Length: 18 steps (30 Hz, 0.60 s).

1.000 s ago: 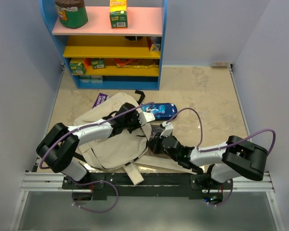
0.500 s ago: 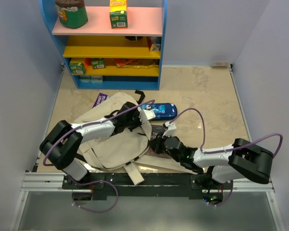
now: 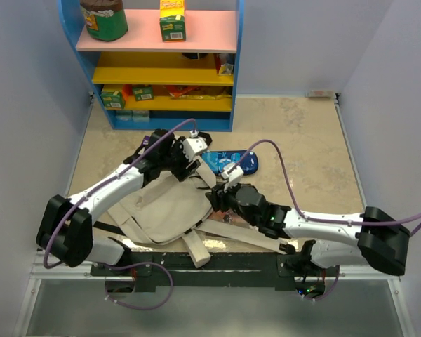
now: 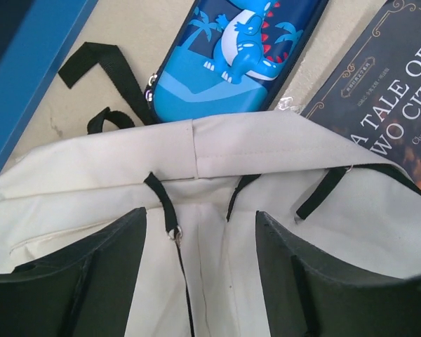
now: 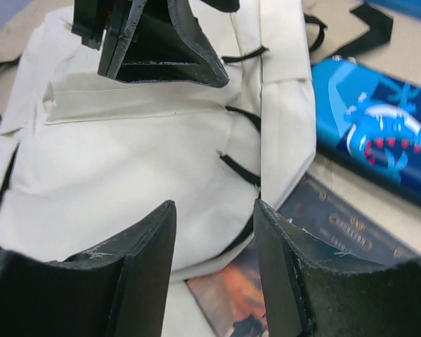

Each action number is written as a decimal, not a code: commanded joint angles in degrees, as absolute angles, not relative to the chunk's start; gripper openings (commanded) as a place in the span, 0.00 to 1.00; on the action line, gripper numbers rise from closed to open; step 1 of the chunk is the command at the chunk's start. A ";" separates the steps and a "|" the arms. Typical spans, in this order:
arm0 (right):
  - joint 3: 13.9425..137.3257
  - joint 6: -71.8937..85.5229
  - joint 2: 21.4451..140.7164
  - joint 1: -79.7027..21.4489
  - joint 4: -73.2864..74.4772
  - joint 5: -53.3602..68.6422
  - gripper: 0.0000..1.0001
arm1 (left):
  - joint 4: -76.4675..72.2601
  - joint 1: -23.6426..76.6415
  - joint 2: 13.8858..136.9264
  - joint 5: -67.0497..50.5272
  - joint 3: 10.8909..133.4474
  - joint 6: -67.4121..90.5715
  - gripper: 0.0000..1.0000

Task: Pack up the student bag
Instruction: Unzip the student bag at the center of the board.

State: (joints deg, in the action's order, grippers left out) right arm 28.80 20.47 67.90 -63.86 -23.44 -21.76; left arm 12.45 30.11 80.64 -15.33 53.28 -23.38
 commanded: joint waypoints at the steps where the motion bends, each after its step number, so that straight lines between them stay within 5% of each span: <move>1: 37.06 2.49 75.03 -63.99 -21.19 -17.59 0.51 | 15.47 28.39 77.00 -18.90 53.27 -24.26 0.67; 6: 45.87 -11.59 82.96 -62.58 -14.69 -12.58 0.50 | 15.47 23.48 74.36 -20.47 50.28 -24.61 0.68; 18: 63.61 -15.99 94.65 -52.30 4.11 8.95 0.45 | 14.42 18.02 76.81 -22.76 47.81 -26.90 0.67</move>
